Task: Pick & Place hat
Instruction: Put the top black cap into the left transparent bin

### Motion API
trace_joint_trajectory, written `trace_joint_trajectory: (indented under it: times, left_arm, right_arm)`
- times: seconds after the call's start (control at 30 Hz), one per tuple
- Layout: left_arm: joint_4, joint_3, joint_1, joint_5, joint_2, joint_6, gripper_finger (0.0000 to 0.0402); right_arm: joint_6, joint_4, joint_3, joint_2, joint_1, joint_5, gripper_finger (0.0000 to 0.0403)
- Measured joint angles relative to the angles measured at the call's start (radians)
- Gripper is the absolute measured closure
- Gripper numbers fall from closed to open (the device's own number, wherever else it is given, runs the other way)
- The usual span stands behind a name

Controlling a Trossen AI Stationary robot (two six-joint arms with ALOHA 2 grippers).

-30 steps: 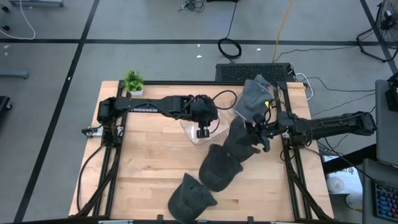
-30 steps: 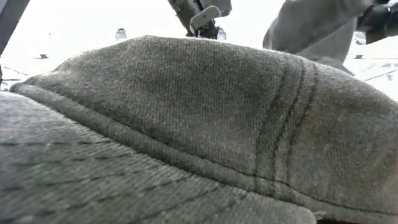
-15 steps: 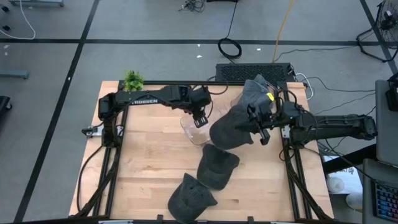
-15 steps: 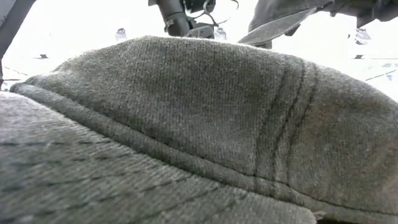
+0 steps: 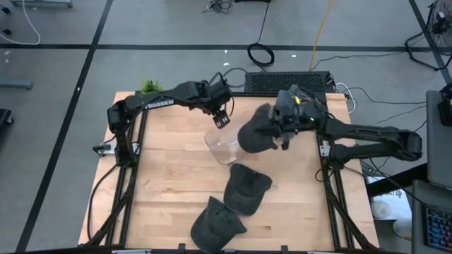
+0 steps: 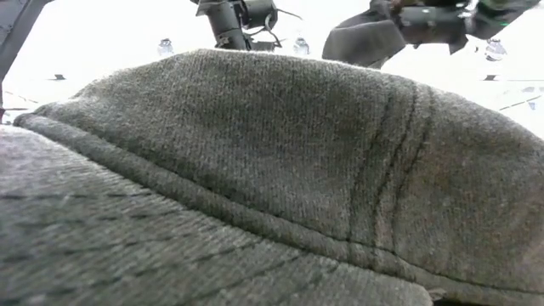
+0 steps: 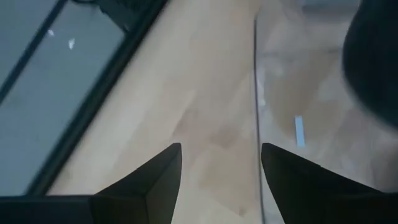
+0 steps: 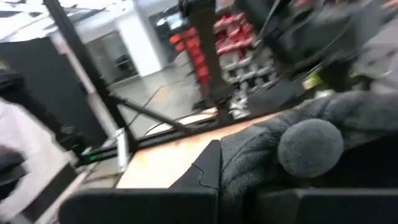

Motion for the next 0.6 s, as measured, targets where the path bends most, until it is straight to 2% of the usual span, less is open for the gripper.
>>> trace_joint_trajectory:
  times: [0.2, 0.3, 0.4, 0.6]
  left_arm:
    - [0.107, -0.001, 0.017, 0.034, -0.049, 0.116, 0.0169]
    - [0.165, 0.000, 0.009, 0.061, -0.087, 0.154, 0.0169]
    - [0.186, 0.000, 0.003, 0.102, -0.115, 0.199, 0.0169]
    - [0.210, 0.000, -0.002, 0.117, -0.138, 0.189, 0.0169]
  right_arm:
    - [0.001, -0.049, 0.212, 0.217, -0.067, -0.350, 0.0403]
    - [0.006, -0.075, 0.272, 0.282, -0.095, -0.428, 0.0403]
    - [-0.037, -0.076, 0.284, 0.337, -0.113, -0.410, 0.0403]
    - [-0.125, -0.076, 0.281, 0.482, -0.101, -0.291, 0.0403]
